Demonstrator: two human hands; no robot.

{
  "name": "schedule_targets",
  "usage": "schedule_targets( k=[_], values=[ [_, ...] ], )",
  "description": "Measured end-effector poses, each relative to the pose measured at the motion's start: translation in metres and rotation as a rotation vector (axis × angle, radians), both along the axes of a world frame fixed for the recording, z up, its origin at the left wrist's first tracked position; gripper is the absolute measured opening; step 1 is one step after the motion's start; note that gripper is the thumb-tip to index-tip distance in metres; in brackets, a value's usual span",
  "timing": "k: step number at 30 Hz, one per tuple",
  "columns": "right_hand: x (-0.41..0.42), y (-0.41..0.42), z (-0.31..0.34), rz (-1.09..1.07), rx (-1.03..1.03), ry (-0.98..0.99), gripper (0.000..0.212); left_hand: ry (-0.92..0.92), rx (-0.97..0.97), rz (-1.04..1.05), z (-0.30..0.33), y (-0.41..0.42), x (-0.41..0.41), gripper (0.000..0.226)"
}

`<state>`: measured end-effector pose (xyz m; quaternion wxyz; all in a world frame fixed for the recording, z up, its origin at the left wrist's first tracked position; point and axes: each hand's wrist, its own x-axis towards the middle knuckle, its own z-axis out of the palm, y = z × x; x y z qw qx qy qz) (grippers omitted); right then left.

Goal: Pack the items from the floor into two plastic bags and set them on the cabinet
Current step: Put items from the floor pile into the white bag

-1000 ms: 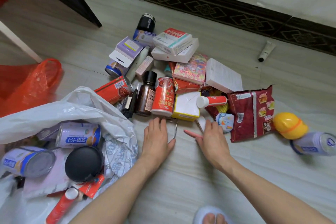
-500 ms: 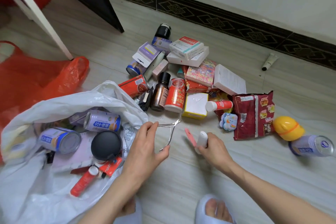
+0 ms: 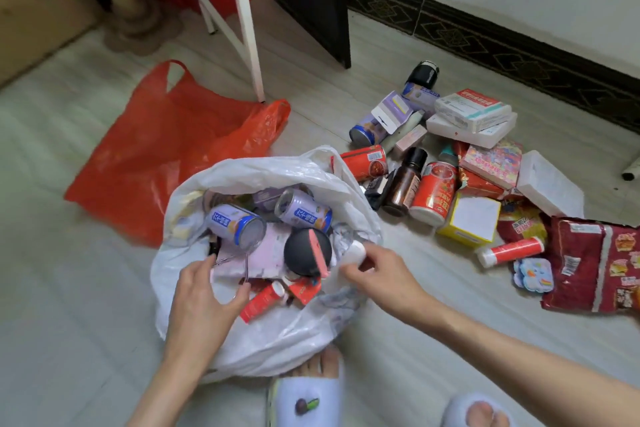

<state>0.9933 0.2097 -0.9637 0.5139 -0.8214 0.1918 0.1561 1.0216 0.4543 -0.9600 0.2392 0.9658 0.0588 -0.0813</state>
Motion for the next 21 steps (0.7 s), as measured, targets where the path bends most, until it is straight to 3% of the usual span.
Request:
schedule_targets(
  k=[6,10,13,16,21],
  values=[
    [0.03,0.079,-0.016,0.236,-0.087,-0.044,0.024,0.079,0.265,-0.01,-0.021,0.016,-0.009,0.055],
    [0.027,0.099,-0.031,0.328,-0.144,0.048,0.027,0.172,0.36,-0.088,-0.032,0.014,-0.018,0.057],
    [0.023,0.087,-0.033,0.334,-0.152,0.057,0.029,0.196,0.307,-0.159,-0.036,0.015,-0.026,0.055],
    [0.016,0.065,-0.024,0.381,-0.214,-0.052,0.029,0.139,0.224,-0.212,-0.029,0.009,-0.028,0.053],
    [-0.009,0.0,-0.009,0.519,-0.444,-0.173,0.036,0.02,0.056,-0.297,-0.014,-0.015,-0.026,0.059]
  ],
)
